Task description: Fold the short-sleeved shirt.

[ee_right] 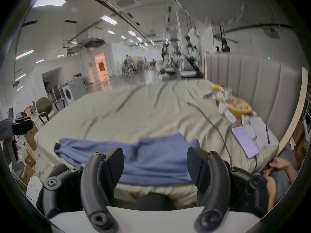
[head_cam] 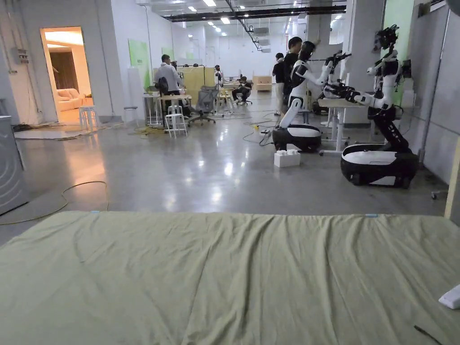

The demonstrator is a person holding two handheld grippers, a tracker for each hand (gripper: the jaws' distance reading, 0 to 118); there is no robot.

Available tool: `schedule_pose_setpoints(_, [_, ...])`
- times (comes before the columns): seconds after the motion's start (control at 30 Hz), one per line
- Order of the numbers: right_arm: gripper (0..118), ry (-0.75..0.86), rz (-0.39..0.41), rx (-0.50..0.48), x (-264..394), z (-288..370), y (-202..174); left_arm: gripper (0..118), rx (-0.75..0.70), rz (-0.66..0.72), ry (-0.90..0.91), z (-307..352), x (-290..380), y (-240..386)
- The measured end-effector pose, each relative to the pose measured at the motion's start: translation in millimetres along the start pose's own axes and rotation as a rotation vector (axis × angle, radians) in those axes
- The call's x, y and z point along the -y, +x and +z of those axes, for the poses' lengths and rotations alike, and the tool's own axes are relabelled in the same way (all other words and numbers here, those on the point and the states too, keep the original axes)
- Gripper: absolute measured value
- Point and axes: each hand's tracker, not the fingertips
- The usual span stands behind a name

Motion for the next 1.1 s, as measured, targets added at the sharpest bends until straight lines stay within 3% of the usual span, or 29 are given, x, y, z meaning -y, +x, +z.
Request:
schedule_pose_setpoints(0.2, [81, 0.214, 0.100, -0.077, -42.1, 26.5, -49.0, 95, -0.015, 0.023, 0.144, 28.8, -36.2, 34.7])
schedule_pose_setpoints(0.3, [80, 0.227, 0.092, -0.094, -51.3, 33.1, -55.2, 91, -0.010, 0.023, 0.176, 34.2, -43.3, 38.8])
schedule_pose_setpoints(0.37, [79, 0.233, 0.068, -0.110, -50.6, 33.7, -55.6, 75, 0.001, 0.010, 0.188, 31.5, -42.8, 39.6])
schedule_pose_setpoints(0.4, [76, 0.228, 0.048, -0.117, -48.9, 33.0, -55.6, 62, 0.007, 0.009, 0.184, 30.6, -41.7, 39.9])
schedule_pose_setpoints(0.47, [52, 0.197, 0.012, -0.133, -43.4, 32.0, -55.8, 22, 0.038, 0.009, 0.122, 25.6, -37.5, 45.0])
schedule_pose_setpoints(0.5, [36, 0.187, 0.008, -0.129, -42.3, 31.7, -56.2, 15, 0.032, 0.000, 0.106, 25.2, -35.5, 46.5])
schedule_pose_setpoints(0.53, [6, 0.180, 0.003, -0.134, -42.0, 31.2, -56.3, 7, 0.029, -0.005, 0.103, 27.2, -34.6, 46.4])
schedule_pose_setpoints(0.57, [2, 0.169, -0.004, -0.133, -42.6, 30.7, -56.4, 0, 0.044, -0.003, 0.110, 29.1, -36.2, 43.9])
schedule_pose_setpoints(0.87, [0, 0.222, 0.045, -0.107, -51.7, 38.7, -64.3, 0, 0.051, 0.057, 0.154, 39.3, -56.1, 33.3])
schedule_pose_setpoints(1.1, [0, 0.253, 0.095, -0.075, -54.2, 45.3, -67.1, 0, 0.039, 0.025, 0.166, 45.0, -57.8, 33.4])
